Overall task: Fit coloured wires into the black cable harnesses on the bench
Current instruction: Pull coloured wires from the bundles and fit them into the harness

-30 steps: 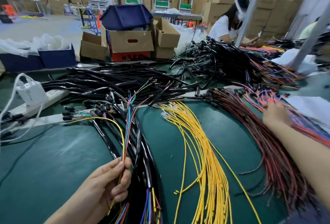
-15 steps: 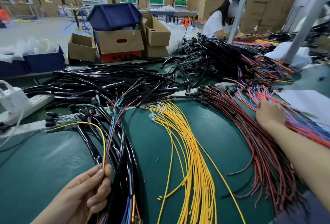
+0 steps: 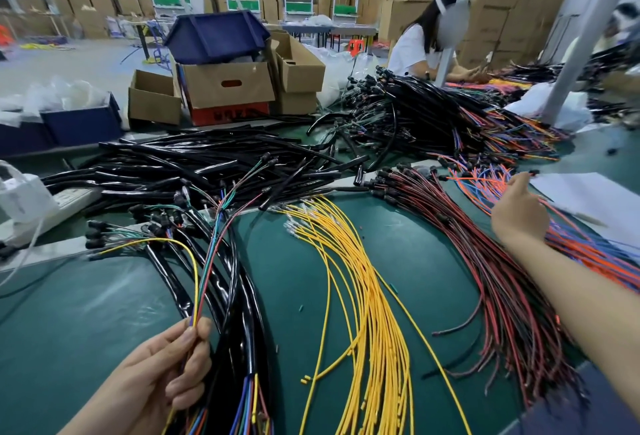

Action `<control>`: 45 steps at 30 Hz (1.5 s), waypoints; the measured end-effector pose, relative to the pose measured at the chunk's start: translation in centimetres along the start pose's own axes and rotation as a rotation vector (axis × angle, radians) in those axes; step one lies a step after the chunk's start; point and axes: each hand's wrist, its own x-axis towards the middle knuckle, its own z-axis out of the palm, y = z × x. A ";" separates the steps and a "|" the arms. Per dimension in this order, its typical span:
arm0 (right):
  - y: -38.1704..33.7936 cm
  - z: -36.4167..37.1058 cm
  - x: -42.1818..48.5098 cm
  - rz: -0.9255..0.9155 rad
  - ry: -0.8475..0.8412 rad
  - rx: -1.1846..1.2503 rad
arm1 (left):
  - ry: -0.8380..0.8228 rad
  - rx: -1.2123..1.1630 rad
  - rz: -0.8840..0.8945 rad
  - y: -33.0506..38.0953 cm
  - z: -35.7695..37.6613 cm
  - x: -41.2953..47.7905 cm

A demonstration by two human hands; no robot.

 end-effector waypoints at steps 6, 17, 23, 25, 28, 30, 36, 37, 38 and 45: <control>0.2 -0.9 0.4 -0.159 -0.036 -0.141 | -0.008 -0.001 0.003 -0.2 -0.2 0.1; -0.8 -1.5 0.5 -0.111 -0.409 -0.109 | -0.031 -0.035 -0.005 -0.2 -0.4 0.2; -2.4 0.2 0.2 -0.166 -0.353 0.002 | -0.037 -0.044 -0.002 -0.3 -0.3 0.3; -3.1 0.8 0.3 -0.044 -0.296 0.052 | -0.041 -0.039 -0.002 -0.3 -0.2 0.3; -4.1 1.1 0.7 0.004 -0.307 -0.044 | -0.037 -0.036 -0.007 -0.3 -0.2 0.3; -4.8 1.3 1.0 -0.004 -0.295 -0.128 | -0.027 -0.029 -0.006 -0.2 -0.2 0.2; -5.6 1.8 1.3 -0.011 -0.227 -0.166 | 0.010 0.005 -0.013 0.1 -0.2 -0.1; -5.7 2.0 1.4 -0.005 -0.233 -0.134 | 0.011 0.001 -0.016 0.0 -0.2 -0.1; -5.9 2.1 1.4 0.005 -0.245 -0.094 | 0.005 -0.005 -0.018 0.0 -0.2 -0.1; -6.1 2.2 1.9 0.092 -0.334 0.075 | -0.026 0.013 0.006 0.0 0.0 -0.1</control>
